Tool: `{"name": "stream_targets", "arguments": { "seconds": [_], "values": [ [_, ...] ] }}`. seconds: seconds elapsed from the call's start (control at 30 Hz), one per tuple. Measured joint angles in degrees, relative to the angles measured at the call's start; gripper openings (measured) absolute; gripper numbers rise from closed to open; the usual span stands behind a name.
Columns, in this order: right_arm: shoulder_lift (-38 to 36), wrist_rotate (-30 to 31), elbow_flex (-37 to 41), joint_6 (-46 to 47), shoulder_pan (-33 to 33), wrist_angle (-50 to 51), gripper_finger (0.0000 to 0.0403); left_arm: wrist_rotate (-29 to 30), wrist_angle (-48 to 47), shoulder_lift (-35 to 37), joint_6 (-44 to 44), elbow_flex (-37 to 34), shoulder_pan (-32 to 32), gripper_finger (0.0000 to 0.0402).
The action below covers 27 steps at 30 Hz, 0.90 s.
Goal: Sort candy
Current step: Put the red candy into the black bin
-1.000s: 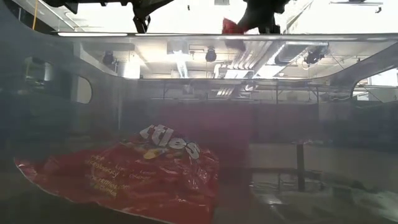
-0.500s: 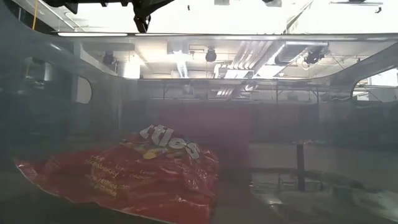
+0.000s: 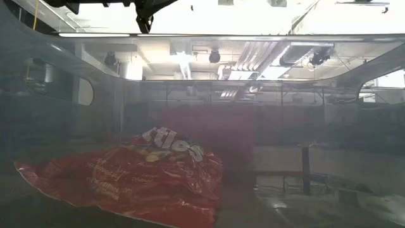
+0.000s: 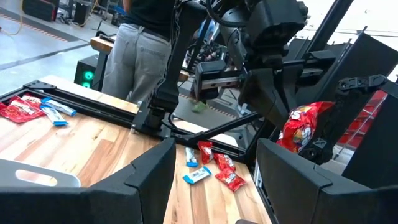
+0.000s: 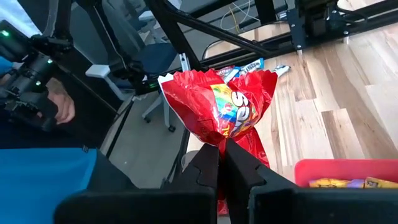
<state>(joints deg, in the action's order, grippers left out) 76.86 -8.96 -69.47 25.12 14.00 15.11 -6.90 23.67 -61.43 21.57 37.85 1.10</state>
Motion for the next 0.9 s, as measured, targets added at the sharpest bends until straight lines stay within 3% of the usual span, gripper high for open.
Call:
{"name": "stream_targets", "arguments": {
  "seconds": [0.67, 0.8, 0.9],
  "values": [
    [0.20, -1.29, 0.00, 0.15, 5.54, 0.06, 0.0000, -0.02, -1.83, -0.13, -3.83, 0.00, 0.00, 0.0213],
    [3.18, -1.75, -0.02, 0.35, 8.48, 0.04, 0.0000, -0.02, -1.85, -0.16, -3.83, 0.00, 0.00, 0.0213],
    [7.39, -5.64, -0.02, -0.73, 9.94, 0.06, 0.0000, 0.00, -1.96, -0.15, -3.81, 0.00, 0.00, 0.0213]
  ]
}}
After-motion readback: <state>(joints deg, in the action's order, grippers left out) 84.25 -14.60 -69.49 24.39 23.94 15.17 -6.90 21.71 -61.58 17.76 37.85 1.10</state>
